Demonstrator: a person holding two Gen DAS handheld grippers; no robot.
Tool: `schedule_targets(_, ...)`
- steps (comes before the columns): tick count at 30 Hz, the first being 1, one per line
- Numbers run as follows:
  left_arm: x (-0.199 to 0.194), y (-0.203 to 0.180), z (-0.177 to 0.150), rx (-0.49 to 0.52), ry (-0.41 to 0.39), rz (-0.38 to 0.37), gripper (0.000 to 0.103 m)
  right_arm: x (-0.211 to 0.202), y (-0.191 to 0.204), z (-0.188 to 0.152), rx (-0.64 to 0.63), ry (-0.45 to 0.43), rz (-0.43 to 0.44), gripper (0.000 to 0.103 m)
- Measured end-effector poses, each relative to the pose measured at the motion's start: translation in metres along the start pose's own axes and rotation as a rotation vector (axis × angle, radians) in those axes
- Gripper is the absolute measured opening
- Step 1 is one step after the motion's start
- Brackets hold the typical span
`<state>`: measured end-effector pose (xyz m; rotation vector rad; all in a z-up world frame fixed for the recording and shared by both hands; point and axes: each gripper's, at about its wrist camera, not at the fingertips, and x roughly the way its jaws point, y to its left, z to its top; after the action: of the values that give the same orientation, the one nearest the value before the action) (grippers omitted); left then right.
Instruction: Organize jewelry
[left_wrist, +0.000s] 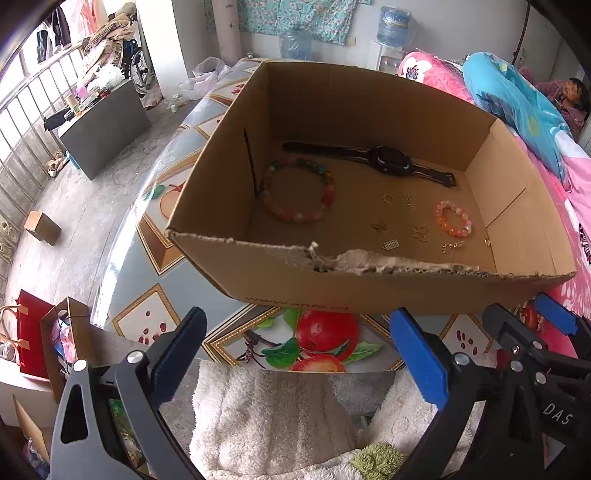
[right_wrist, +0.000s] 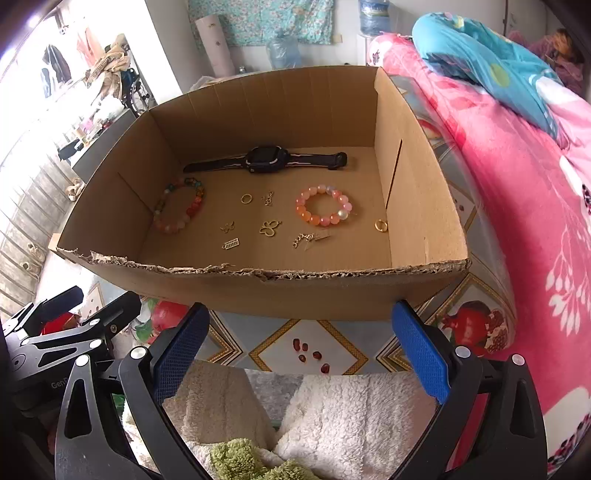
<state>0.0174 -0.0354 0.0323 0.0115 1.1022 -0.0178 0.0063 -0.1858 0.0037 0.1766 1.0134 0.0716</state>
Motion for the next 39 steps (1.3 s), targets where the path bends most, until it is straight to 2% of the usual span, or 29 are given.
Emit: schedule_targets(39,0.0004,-0.005,0.0001,0.017,-0.002,-0.001,0.097,0.0027,-0.0043,0.0019,0.02,0.021,0.001,0.095)
